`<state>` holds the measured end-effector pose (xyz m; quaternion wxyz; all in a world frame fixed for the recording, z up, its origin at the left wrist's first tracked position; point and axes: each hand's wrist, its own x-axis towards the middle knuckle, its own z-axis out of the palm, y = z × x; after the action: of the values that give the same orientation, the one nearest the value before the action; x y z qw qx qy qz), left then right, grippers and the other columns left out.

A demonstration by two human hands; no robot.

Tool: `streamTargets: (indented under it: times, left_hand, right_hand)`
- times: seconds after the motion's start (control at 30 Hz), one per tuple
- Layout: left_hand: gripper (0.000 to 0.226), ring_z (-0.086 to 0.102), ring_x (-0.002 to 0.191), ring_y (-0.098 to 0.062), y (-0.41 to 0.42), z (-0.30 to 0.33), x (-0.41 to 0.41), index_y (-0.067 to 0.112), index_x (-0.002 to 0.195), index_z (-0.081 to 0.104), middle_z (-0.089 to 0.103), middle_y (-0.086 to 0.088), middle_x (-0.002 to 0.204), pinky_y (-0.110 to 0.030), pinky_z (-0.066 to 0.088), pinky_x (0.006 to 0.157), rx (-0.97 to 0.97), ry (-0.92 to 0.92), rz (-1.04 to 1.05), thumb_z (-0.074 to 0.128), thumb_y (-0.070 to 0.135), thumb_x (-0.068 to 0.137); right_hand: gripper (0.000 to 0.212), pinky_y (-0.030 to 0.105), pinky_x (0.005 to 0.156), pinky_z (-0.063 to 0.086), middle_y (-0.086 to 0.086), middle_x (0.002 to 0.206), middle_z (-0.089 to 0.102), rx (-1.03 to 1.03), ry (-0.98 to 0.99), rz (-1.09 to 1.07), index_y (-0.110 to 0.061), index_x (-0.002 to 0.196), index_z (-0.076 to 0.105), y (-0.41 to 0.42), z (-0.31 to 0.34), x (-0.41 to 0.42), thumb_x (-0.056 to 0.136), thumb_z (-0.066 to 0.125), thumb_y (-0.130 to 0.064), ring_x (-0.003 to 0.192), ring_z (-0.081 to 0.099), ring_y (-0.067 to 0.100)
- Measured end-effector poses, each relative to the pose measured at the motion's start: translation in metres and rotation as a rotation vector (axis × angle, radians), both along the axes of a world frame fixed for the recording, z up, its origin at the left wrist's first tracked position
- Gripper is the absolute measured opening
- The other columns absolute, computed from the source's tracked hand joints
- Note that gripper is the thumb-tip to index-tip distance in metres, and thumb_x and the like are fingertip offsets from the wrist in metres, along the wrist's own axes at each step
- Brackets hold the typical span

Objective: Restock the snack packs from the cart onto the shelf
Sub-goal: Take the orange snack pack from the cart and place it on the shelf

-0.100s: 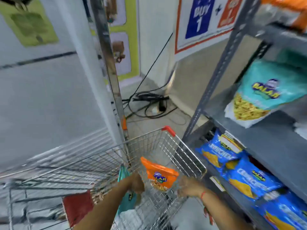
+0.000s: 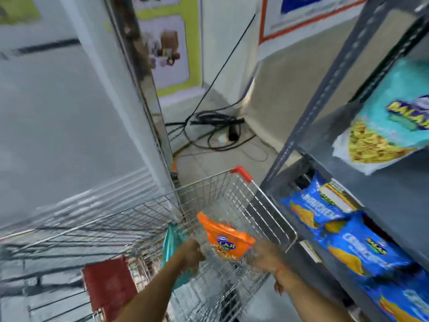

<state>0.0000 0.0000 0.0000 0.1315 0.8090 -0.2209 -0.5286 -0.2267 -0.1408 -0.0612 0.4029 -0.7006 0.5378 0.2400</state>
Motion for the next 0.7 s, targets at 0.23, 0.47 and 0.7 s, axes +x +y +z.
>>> streamTargets:
  times: [0.23,0.47,0.7]
  left_hand:
    - [0.050,0.066,0.103,-0.037,-0.035,-0.138,0.002,0.012,0.113,0.061,0.071,-0.021,0.110,-0.046,0.053,0.088,-0.123,-0.121,0.298,0.060,0.027,0.065]
    - [0.022,0.066,0.083,-0.033,-0.068,-0.063,-0.016,0.009,0.076,0.064,0.071,-0.028,0.092,-0.033,0.036,0.065,-0.169,-0.207,0.421,0.051,0.017,0.091]
    - [0.027,0.068,0.084,-0.034,-0.065,-0.022,-0.023,0.010,0.087,0.066,0.074,-0.018,0.088,-0.039,0.053,0.075,-0.320,-0.230,0.427,0.053,0.033,0.091]
  right_hand:
    - [0.019,0.023,0.055,0.042,0.005,0.073,0.061,0.022,-0.074,0.059,-0.026,0.058,0.062,-0.034,0.010,0.056,0.070,0.077,-0.023,0.075,0.060,0.014]
    - [0.007,0.034,0.065,0.053,0.014,0.078,0.074,-0.010,-0.173,-0.153,-0.021,0.065,0.067,-0.048,-0.011,0.053,0.062,0.072,-0.017,0.075,0.069,0.027]
    - [0.026,0.026,0.057,0.046,-0.004,0.050,0.058,-0.127,-0.340,-0.268,-0.016,0.050,0.060,-0.047,0.032,0.037,0.073,0.069,-0.020,0.053,0.057,0.017]
